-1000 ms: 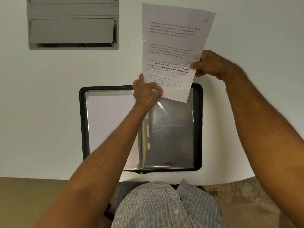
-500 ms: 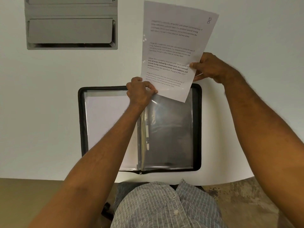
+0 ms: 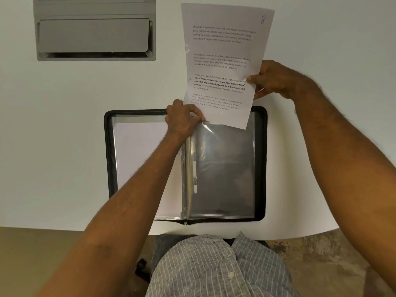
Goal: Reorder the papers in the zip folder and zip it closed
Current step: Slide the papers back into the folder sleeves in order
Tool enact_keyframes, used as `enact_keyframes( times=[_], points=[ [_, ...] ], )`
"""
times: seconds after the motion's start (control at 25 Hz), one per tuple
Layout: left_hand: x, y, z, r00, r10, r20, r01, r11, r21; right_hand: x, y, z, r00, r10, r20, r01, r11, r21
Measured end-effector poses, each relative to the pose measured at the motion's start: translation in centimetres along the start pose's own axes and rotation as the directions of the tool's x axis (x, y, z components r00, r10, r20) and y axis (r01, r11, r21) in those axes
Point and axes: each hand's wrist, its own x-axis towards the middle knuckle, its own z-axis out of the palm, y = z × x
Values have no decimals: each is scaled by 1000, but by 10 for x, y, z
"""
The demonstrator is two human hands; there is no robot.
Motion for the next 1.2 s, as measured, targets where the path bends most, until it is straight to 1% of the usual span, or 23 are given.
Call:
enact_keyframes(
  times=[0.08,0.24,0.32,0.4,0.48,0.56,0.64,0.72,0.84,0.92,1.04,1.2],
  points=[
    [2,-4,1,1000,18,12,-18,1000,9,-2,0,3,1000,15,1,-15,999,35],
    [3,-8,1,999,50,-9,-50,999,-13,-14,13,21,998,55,-27,-47,969,241],
    [4,-8,3,998,67,-19,-67,998,-14,-21,25,38,997,57,-58,-37,953,300],
    [4,-7,6,997,75,-27,-75,997,-14,-27,37,57,992,35,-120,5,946,324],
    [5,-9,8,996,75,-39,-75,997,-19,-30,48,76,972,3,-234,75,944,321],
    [4,-8,9,997,74,-36,-75,997,-30,-33,56,90,946,-15,-324,107,957,269],
    [3,-7,10,996,82,-40,-84,994,-63,-33,58,97,923,-23,-385,115,969,216],
    [3,-7,8,994,90,-55,-97,986,-137,-33,58,97,905,-26,-425,115,976,186],
    [6,-9,4,993,73,-94,-97,952,-290,-34,58,86,921,-25,-388,98,981,169],
    [9,-11,1,994,47,-95,-76,944,-321,-37,57,79,939,-21,-343,86,981,176],
    [12,-7,-4,998,-38,-45,22,950,-313,-40,56,70,962,-7,-273,68,975,213],
    [23,-5,-12,999,-43,24,48,969,-241,-42,59,61,982,25,-187,36,949,312]
  ],
)
